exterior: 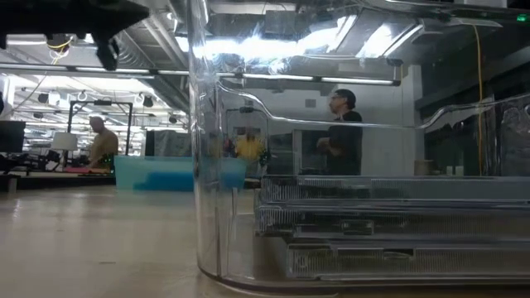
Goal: Pick & place jewel cases by type
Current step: Return to Home Position
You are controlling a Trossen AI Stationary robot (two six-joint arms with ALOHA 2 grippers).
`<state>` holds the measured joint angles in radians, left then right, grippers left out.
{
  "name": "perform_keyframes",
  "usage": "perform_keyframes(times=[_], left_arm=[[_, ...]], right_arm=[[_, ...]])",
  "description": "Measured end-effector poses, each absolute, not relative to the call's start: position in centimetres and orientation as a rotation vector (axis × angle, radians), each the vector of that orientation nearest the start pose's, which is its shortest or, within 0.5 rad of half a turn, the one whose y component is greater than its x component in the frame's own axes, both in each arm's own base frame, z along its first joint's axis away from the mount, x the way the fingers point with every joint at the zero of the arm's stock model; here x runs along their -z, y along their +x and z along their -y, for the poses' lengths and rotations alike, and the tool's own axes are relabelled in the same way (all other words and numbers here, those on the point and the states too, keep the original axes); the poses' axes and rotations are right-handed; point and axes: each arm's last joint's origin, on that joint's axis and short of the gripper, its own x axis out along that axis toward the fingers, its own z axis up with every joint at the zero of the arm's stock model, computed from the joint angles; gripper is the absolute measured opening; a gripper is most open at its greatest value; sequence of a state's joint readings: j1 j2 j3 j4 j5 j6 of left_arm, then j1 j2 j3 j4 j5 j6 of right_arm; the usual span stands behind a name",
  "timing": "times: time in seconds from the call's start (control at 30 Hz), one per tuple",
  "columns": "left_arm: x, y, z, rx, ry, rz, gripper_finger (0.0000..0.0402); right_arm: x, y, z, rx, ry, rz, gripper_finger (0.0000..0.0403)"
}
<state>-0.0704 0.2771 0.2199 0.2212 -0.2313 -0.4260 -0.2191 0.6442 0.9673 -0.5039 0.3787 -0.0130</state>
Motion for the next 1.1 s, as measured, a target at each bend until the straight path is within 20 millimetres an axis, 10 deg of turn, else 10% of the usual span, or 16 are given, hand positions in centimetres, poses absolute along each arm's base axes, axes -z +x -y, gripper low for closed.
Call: perform_keyframes(times=[0.23, 0.57, 1.1], left_arm=[[-23.4, 7.7, 0.1, -0.042, -0.434, 0.211, 0.0002], [-20.9, 8.8, 0.0, 0.093, -0.314, 0.412, 0.0001], [-16.7, 9.7, -1.5, -0.169, 0.011, 0.004, 0.0003]], right_arm=[[-35.8, 10.0, 3.3, 0.599, -0.012, -0.053, 0.0004], [-36.2, 10.2, 3.4, 0.601, -0.045, -0.010, 0.0005], [-36.3, 10.3, 3.1, 0.494, 0.041, 0.034, 0.0005]])
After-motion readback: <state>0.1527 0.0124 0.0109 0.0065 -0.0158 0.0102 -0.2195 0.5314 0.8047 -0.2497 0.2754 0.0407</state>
